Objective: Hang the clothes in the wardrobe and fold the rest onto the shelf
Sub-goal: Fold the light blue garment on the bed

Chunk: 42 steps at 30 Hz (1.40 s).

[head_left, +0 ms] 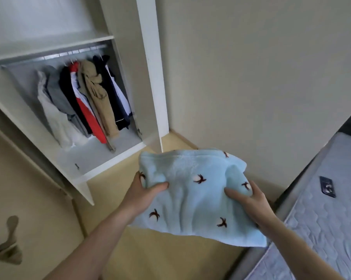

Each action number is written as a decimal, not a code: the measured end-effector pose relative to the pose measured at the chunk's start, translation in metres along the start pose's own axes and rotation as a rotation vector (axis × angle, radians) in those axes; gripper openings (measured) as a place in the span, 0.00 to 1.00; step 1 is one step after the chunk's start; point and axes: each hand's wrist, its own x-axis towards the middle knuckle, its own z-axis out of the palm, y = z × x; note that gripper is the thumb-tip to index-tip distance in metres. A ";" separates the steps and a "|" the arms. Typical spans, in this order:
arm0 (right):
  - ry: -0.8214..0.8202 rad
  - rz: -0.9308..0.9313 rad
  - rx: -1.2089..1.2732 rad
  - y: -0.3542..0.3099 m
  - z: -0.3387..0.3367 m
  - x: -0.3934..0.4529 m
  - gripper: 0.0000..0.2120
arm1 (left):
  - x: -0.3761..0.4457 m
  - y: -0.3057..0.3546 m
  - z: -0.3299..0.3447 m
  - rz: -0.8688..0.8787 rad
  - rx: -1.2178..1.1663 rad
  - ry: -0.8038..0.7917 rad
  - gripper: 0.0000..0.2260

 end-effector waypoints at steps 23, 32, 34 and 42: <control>-0.411 -0.350 -0.012 -0.311 0.251 0.333 0.24 | 0.284 0.184 -0.245 0.278 -0.119 0.412 0.41; -0.558 -0.458 0.004 -0.410 0.378 0.422 0.22 | 0.357 0.230 -0.358 0.389 -0.128 0.542 0.31; -0.575 -0.480 0.022 -0.427 0.410 0.437 0.21 | 0.374 0.239 -0.383 0.416 -0.142 0.563 0.26; -0.558 -0.538 0.017 -0.494 0.551 0.501 0.21 | 0.475 0.252 -0.509 0.411 -0.166 0.606 0.17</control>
